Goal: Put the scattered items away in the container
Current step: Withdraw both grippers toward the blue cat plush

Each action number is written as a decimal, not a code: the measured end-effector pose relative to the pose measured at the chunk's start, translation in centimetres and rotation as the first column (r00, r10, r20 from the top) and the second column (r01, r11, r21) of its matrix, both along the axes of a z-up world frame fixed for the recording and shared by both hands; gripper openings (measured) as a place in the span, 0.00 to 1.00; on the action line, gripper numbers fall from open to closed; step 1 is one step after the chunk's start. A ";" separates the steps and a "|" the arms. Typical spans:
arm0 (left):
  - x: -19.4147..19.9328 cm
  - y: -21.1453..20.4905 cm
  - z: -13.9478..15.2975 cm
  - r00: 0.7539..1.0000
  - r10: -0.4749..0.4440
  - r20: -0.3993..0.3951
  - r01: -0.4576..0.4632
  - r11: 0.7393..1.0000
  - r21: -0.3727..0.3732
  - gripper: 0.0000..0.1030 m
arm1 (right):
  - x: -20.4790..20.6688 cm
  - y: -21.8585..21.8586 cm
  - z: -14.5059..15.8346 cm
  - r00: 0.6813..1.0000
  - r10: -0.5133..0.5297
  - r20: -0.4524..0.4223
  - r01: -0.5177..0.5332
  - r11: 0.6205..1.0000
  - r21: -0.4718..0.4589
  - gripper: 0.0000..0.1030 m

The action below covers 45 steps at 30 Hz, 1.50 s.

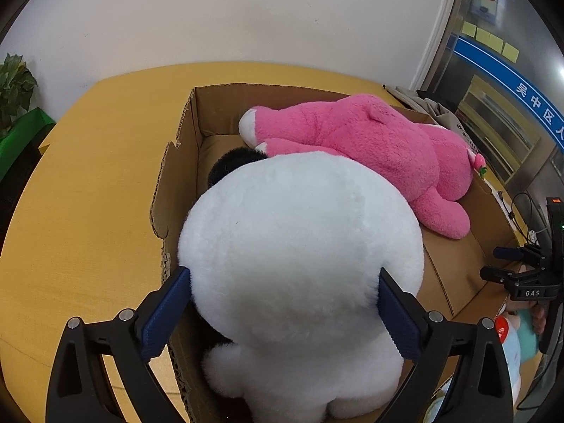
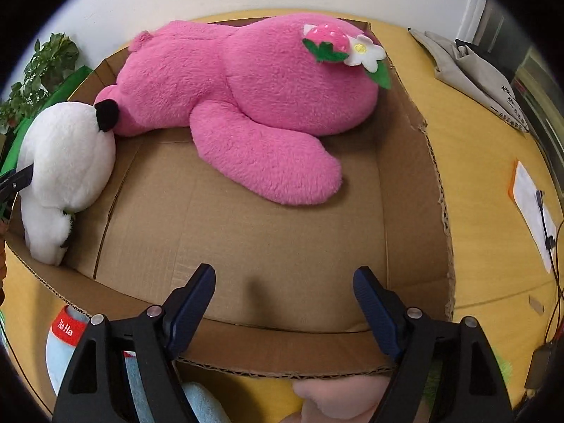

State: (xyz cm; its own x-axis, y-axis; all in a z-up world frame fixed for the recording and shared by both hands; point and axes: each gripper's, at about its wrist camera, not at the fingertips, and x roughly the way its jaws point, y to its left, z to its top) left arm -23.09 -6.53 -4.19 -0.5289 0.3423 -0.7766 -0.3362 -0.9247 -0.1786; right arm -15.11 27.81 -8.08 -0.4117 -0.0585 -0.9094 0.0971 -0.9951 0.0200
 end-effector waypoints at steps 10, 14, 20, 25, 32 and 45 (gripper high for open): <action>5.4 -0.9 2.7 1.000 -0.010 0.025 0.006 0.990 0.142 1.00 | 4.1 -3.1 3.6 0.978 0.012 -0.209 -0.013 1.000 -0.003 0.81; 11.0 1.2 6.5 0.992 0.008 -0.128 0.001 0.998 0.070 1.00 | 6.6 -4.3 6.5 0.948 0.016 -0.317 -0.027 0.999 -0.028 0.83; 16.7 4.2 9.9 0.974 0.025 -0.223 0.001 0.994 0.113 1.00 | 8.5 -4.0 9.5 0.908 -0.017 -0.419 -0.004 0.999 -0.050 0.84; 18.0 5.7 10.3 0.976 0.036 -0.213 0.003 0.983 0.181 1.00 | 9.7 -3.4 10.5 0.894 -0.011 -0.448 0.001 1.000 -0.023 0.84; 18.6 6.5 10.0 0.985 0.007 -0.172 0.029 0.978 0.205 1.00 | 10.0 -2.4 10.2 0.898 -0.022 -0.439 0.019 1.000 -0.010 0.84; 19.2 7.3 9.4 0.988 -0.019 -0.152 0.050 0.977 0.206 1.00 | 10.8 -2.2 9.7 0.907 -0.015 -0.422 0.007 1.000 -0.021 0.84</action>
State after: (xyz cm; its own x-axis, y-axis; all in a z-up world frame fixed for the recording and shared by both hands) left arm -3.85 0.73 5.19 -0.6180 0.5085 -0.5996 -0.4045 -0.8596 -0.3121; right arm -4.34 25.62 1.65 -0.7574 -0.0672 -0.6495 0.0898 -0.9960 -0.0017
